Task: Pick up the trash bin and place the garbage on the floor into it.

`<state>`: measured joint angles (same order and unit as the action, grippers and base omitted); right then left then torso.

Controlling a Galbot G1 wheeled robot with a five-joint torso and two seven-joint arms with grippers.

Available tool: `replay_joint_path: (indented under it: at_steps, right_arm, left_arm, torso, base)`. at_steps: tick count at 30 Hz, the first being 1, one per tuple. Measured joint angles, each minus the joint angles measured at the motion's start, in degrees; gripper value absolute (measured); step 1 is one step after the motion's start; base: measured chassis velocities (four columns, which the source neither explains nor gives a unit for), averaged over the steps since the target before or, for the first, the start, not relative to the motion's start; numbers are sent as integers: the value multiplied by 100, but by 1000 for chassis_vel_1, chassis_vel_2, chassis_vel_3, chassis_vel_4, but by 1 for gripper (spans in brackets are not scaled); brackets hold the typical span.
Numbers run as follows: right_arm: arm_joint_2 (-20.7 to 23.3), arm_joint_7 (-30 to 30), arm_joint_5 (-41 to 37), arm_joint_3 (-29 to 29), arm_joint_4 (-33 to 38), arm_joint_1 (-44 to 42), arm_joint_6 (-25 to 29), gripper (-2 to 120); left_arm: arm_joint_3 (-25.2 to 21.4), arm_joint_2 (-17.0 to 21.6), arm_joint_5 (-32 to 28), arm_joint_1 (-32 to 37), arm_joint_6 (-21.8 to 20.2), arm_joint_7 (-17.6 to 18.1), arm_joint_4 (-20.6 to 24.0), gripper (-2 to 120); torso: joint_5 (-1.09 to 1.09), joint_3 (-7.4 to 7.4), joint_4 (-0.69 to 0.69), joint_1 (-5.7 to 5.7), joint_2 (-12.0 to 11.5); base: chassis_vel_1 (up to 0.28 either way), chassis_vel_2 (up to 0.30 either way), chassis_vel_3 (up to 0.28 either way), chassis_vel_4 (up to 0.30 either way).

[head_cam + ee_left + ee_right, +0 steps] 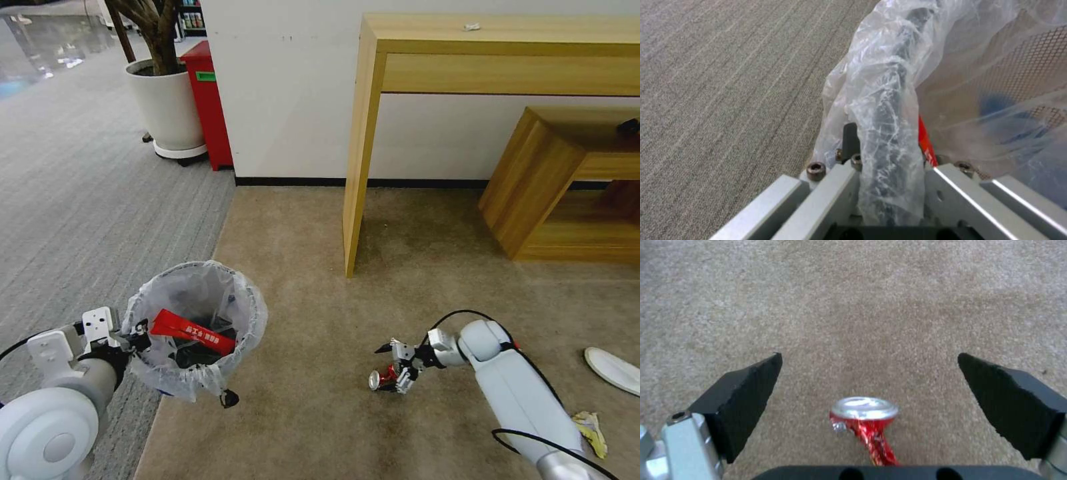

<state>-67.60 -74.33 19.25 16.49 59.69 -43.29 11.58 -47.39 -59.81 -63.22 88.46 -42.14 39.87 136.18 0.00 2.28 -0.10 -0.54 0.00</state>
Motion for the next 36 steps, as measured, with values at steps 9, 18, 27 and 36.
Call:
replay_joint_path:
  at_steps: [9,18,27,36]
  right_arm:
    - [-59,34,168,-20,-223,124,50,98]
    - [-69,31,318,18,-250,126,93,90]
    - [-52,-40,534,179,-333,129,162,90]
    - [-62,-183,829,370,-493,179,243,90]
  left_arm:
    - [26,-4,0,-37,0,-7,-23,0]
    - [33,-2,0,-43,0,-11,-28,0]
    - [41,-4,2,-38,0,-12,-17,0]
    - [26,-11,27,2,0,-15,31,0]
  torso:
    - [0,-1,0,0,0]
    - [0,-1,0,0,-1]
    - [0,-1,-1,0,0]
    - [0,-1,-1,0,0]
  base:
    - [0,0,0,0]
    - [0,0,0,0]
    - [0,0,0,0]
    - [0,0,0,0]
